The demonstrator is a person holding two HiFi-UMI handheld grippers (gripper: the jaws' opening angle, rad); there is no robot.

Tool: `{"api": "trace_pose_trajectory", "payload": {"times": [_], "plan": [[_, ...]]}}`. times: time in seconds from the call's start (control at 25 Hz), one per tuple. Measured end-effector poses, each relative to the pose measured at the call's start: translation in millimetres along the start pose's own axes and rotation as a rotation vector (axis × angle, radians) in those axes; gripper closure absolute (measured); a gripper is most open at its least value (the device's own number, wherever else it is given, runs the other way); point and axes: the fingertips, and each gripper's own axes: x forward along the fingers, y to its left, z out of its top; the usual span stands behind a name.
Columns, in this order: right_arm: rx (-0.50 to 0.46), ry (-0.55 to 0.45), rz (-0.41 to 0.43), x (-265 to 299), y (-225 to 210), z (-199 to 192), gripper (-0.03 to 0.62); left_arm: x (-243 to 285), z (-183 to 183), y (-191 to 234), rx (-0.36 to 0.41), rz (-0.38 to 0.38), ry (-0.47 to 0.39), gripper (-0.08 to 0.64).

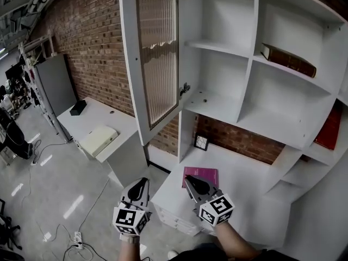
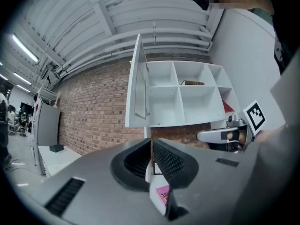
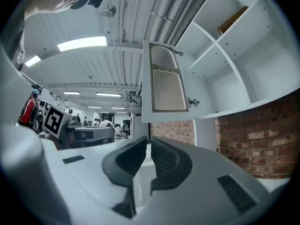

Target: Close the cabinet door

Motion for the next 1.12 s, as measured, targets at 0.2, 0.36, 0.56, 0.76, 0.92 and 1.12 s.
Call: {"api": "trace_pose_trajectory", "payload": {"times": [0.2,0.36,0.56,0.76,0.92,1.12], "plan": [[-0.014,-0.019,-0.005,26,-10,22,0.555,27,35,27,0.025,0.012,-0.05,0.549],[-0.009,-0.034,-0.003,39,-27,32,0.555,50,66,42,0.055,0.036,-0.098,0.548],[0.0,-0.037,-0.012,47,-54,38,0.555,77,102,53,0.096,0.061,-0.143,0.522],[0.021,-0.045,-0.005,53,-76,41,0.555,93,126,68,0.106,0.107,-0.18,0.479],[0.014,-0.047,0.003,58,-84,43,0.555,103,130,76,0.099,0.128,-0.178,0.466],[0.004,-0.047,0.0,57,-96,43,0.555,116,130,80,0.102,0.135,-0.179,0.439]]}}
